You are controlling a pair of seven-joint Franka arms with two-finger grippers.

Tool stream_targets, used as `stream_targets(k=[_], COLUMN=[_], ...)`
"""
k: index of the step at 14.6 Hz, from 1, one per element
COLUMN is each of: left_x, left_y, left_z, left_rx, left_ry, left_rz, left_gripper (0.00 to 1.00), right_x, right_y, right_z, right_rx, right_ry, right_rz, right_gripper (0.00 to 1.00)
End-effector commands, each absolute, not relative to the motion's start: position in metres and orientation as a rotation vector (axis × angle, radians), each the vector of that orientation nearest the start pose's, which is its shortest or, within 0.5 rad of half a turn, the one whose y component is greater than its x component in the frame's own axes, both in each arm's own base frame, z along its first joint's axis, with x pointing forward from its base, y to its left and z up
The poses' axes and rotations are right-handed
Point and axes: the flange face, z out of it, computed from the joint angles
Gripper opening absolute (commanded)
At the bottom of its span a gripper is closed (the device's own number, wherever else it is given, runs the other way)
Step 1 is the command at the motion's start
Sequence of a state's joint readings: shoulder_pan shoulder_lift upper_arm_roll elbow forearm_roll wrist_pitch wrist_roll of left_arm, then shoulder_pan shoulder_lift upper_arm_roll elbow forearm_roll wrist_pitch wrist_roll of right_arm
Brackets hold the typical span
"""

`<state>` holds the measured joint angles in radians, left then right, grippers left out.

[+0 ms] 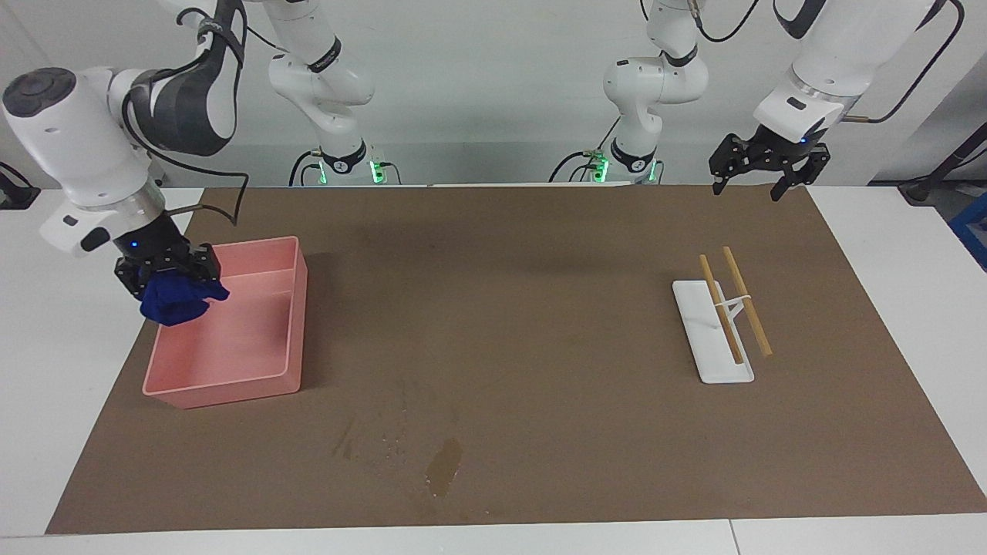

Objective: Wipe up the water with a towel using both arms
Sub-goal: 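Carry the cloth into the pink bin and open the right gripper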

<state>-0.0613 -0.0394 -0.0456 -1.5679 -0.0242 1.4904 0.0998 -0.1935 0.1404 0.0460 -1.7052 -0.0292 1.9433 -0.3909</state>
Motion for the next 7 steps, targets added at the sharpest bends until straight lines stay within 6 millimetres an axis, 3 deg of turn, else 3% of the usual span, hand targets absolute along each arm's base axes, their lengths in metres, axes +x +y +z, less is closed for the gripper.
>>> stream_targets(k=[1,2,7], left_x=[0.5229,0.5229,0.5229], left_y=[-0.0588,-0.0588,-0.0588], left_z=[0.6413,0.6413,0.6413], left_rx=[-3.131,-3.131,-3.131], left_ry=[0.324,0.324,0.324], left_rz=[0.065,0.065,0.065], left_gripper=[1.0,1.0,1.0], right_x=[0.6022,0.6026,0.6043], right_y=[-0.094,-0.095,-0.0944], right_z=[0.5116,0.5116,0.5159], right_rx=[-3.191,-3.191,-3.192], right_ry=[-0.407,-0.42,-0.412], right_rz=[-0.183,-0.192,-0.207], right_gripper=[0.44,0.97,1.0])
